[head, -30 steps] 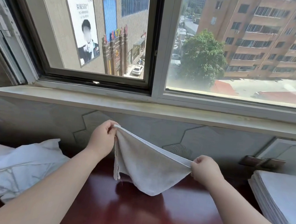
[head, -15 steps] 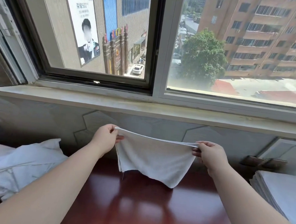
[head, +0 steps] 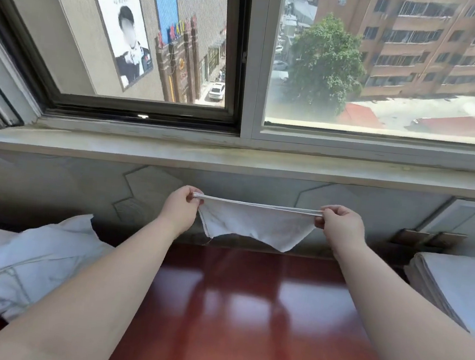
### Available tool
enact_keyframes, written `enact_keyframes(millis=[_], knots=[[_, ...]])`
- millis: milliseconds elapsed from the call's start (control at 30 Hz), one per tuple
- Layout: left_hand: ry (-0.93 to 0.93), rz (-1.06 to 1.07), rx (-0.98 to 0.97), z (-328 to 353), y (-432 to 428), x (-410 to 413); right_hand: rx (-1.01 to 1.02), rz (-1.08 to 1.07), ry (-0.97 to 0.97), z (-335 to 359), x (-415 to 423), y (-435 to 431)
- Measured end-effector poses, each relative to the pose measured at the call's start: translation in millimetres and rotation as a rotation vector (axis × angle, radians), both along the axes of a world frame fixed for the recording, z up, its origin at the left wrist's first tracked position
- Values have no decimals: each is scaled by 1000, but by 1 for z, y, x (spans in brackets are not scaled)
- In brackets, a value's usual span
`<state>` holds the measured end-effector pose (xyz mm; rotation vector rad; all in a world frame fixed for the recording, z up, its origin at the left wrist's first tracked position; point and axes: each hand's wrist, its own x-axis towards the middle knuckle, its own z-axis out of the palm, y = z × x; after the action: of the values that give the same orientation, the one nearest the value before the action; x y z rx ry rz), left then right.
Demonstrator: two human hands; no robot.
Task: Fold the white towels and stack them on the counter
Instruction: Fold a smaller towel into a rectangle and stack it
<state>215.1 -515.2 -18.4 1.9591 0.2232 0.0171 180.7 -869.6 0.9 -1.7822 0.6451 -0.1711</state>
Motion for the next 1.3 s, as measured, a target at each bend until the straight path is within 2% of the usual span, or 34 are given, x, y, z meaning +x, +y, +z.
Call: enact_keyframes(millis=[100, 200, 267, 367, 533, 700, 900, 1100, 1133, 1200, 1233, 1300], knots=[[-5, -68, 288, -35, 8, -34, -89, 34, 82, -39, -31, 2], [113, -127, 390, -80, 16, -81, -84, 88, 226, -90, -71, 4], [234, -163, 401, -110, 19, -111, -72, 104, 330, -121, -96, 4], [391, -160, 249, -146, 17, -149, -86, 139, 429, -159, -125, 6], [444, -139, 199, -172, 18, -182, -209, 224, 488, -184, -154, 9], [473, -152, 347, -186, 20, -203, -280, 344, 543, -204, -182, 5], [554, -101, 398, -204, 15, -247, -220, 356, 654, -228, -232, 5], [594, -114, 497, -210, 10, -282, -469, 492, 719, -221, -259, 8], [583, -147, 586, -208, 8, -282, -549, 525, 731, -219, -257, 10], [423, -207, 841, -204, 0, -275, -712, 574, 681, -214, -248, 15], [312, -226, 916, -202, -5, -270, -781, 599, 606, -213, -241, 20], [186, -318, 923, -199, -21, -254, -873, 669, 349, -214, -227, 32]])
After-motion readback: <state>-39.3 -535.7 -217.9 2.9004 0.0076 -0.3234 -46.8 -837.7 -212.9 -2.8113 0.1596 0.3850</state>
